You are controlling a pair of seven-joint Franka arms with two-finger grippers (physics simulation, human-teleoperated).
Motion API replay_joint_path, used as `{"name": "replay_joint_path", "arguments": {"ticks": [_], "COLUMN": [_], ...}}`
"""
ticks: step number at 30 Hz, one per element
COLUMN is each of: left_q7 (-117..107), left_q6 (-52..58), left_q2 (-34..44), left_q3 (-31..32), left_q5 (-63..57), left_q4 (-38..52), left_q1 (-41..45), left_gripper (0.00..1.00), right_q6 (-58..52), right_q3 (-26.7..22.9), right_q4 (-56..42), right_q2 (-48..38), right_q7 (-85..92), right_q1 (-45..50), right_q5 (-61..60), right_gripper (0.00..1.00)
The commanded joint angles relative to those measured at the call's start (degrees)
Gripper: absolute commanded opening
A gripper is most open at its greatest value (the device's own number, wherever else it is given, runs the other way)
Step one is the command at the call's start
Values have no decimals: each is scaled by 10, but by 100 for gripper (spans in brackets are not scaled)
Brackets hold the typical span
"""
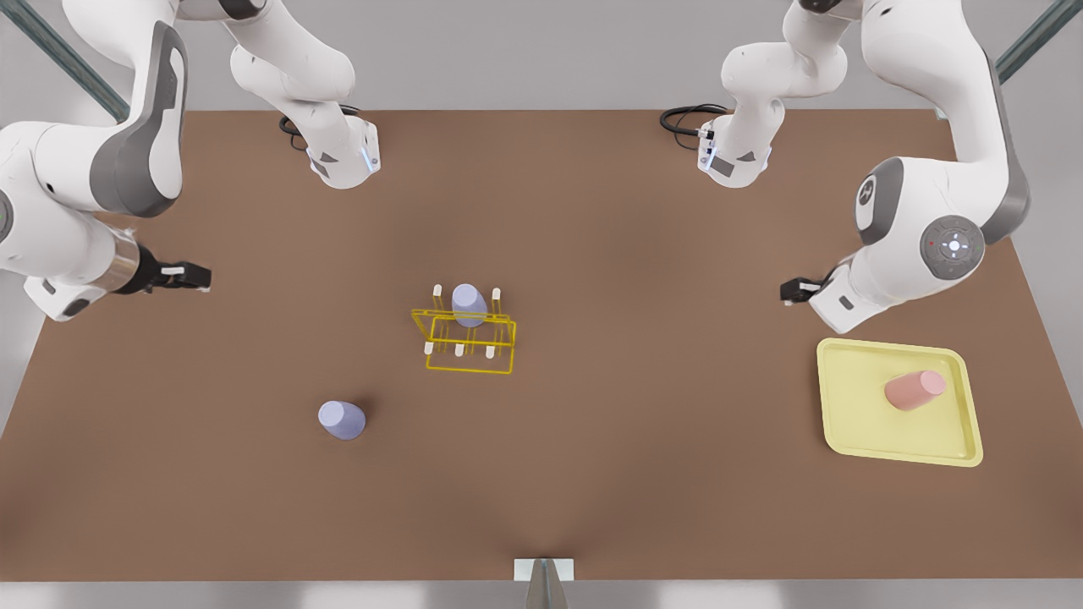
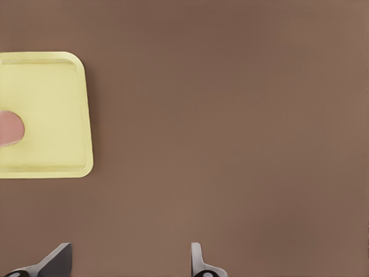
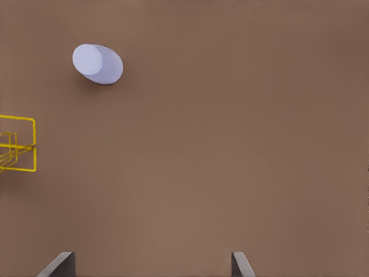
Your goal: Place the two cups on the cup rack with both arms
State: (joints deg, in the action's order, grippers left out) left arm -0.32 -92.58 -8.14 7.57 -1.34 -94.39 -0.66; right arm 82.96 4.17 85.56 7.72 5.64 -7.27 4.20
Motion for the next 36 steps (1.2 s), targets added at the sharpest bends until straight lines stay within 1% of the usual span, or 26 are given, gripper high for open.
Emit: {"name": "replay_joint_path", "arguments": {"ticks": [1, 2, 3, 4, 5, 6, 7, 9, 10, 13, 14, 16, 17, 18, 27, 36], "left_q7": [-7, -7, -7, -4, 22, 99, 148, 222, 259, 300, 359, 435, 471, 471, 471, 471], "left_q6": [-93, -93, -93, -96, -102, -148, -188, -240, -254, -318, -341, -353, -388, -400, -400, -403], "left_q2": [1, 1, 1, -6, -28, -83, -101, -128, -144, -186, -193, -202, -221, -229, -289, -326], "left_q3": [0, 0, -1, -19, -40, -65, -84, -97, -97, -102, -107, -115, -116, -116, -116, -116], "left_q5": [7, 7, 7, 8, 14, 8, 10, 11, 11, 9, 12, 11, 12, 12, 13, 16], "left_q4": [0, 0, 0, 0, 3, 24, 24, 23, 24, 24, 21, 19, 19, 19, 14, 14], "left_q1": [3, 3, 3, 2, -1, -40, -64, -109, -133, -155, -167, -171, -178, -181, -205, -215], "left_gripper": [100, 100, 100, 100, 100, 100, 100, 100, 100, 100, 100, 100, 100, 100, 100, 100], "right_q6": [59, 59, 68, 100, 134, 169, 191, 245, 270, 365, 378, 389, 397, 399, 410, 402], "right_q3": [0, 0, 1, 5, 5, 4, 5, 5, 5, 5, 5, 5, 5, 5, 5, 5], "right_q4": [0, 0, -8, -15, -21, -50, -53, -52, -51, -51, -51, -48, -49, -52, -38, -20], "right_q2": [-2, 1, 26, 54, 81, 140, 166, 211, 223, 264, 273, 288, 295, 297, 329, 332], "right_q7": [38, 38, 37, 38, 28, 16, -62, -109, -122, -128, -132, -164, -178, -181, -183, -180], "right_q1": [0, 1, 3, 13, 43, 72, 85, 96, 97, 96, 96, 103, 104, 109, 115, 110], "right_q5": [-2, -2, 3, 2, 6, 1, 6, -2, -2, -2, -2, -27, -34, -36, -37, -37], "right_gripper": [100, 100, 100, 100, 100, 100, 100, 100, 100, 100, 100, 100, 100, 100, 100, 100]}}
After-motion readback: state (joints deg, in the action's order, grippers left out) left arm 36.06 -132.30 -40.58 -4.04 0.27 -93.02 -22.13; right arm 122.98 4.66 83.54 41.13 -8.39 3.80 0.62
